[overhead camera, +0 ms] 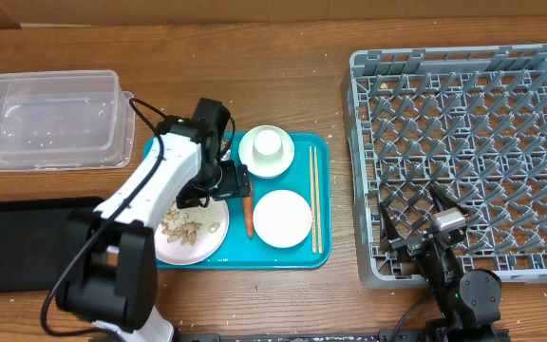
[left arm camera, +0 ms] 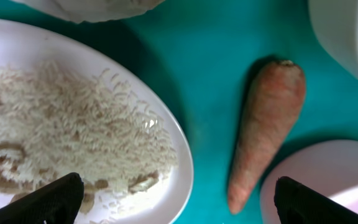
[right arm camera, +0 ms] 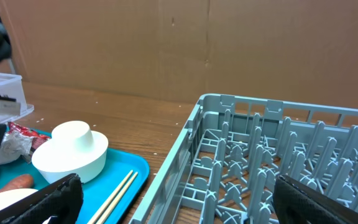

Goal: Sort waste into correct bins and load items into the dishwasher
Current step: 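Lower the left gripper and grasp the rim of the white plate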

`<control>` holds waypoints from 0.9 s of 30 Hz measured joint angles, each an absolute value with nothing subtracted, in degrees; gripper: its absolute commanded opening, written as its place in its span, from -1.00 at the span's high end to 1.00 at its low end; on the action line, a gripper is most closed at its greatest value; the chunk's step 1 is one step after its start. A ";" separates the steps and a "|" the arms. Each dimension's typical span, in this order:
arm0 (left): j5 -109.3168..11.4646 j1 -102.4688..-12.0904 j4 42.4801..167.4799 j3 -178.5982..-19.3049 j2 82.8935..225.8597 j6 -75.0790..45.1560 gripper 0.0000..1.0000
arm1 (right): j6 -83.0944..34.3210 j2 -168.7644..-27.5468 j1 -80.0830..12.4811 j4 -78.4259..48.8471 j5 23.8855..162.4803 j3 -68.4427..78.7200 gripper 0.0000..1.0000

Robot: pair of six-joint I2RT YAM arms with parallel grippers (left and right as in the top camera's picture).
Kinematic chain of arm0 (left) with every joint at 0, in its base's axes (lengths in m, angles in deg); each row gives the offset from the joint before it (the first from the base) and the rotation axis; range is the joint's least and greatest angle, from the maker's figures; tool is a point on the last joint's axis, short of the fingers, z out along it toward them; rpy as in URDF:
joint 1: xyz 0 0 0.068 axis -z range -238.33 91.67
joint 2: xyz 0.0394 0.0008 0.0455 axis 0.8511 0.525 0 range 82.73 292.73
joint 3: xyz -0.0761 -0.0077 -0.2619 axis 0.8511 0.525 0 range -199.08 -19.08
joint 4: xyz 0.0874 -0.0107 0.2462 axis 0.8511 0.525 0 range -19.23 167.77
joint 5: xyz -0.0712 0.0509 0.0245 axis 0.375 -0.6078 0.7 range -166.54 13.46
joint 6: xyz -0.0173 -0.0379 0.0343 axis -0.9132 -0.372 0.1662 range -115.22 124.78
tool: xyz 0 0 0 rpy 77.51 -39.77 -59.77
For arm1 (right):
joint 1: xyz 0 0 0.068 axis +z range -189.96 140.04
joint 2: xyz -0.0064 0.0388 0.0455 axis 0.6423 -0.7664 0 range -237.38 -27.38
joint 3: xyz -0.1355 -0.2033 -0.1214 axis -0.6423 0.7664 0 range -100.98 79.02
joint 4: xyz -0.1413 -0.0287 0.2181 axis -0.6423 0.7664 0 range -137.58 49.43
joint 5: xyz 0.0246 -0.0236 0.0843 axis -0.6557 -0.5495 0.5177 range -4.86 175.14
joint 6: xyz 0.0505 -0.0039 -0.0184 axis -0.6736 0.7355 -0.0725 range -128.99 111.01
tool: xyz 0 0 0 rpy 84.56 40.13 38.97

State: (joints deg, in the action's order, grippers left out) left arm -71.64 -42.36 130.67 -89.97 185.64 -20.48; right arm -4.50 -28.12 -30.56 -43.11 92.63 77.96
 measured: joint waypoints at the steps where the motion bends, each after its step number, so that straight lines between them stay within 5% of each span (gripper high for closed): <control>1: -71.66 -42.19 130.13 -89.97 186.45 -20.48 -1.00 | -4.50 -28.12 -30.56 -43.06 92.63 77.96 -1.00; 27: -74.17 -44.24 127.72 -90.71 190.67 -20.24 -0.60 | -4.48 -28.12 -30.56 -43.06 92.63 77.96 -1.00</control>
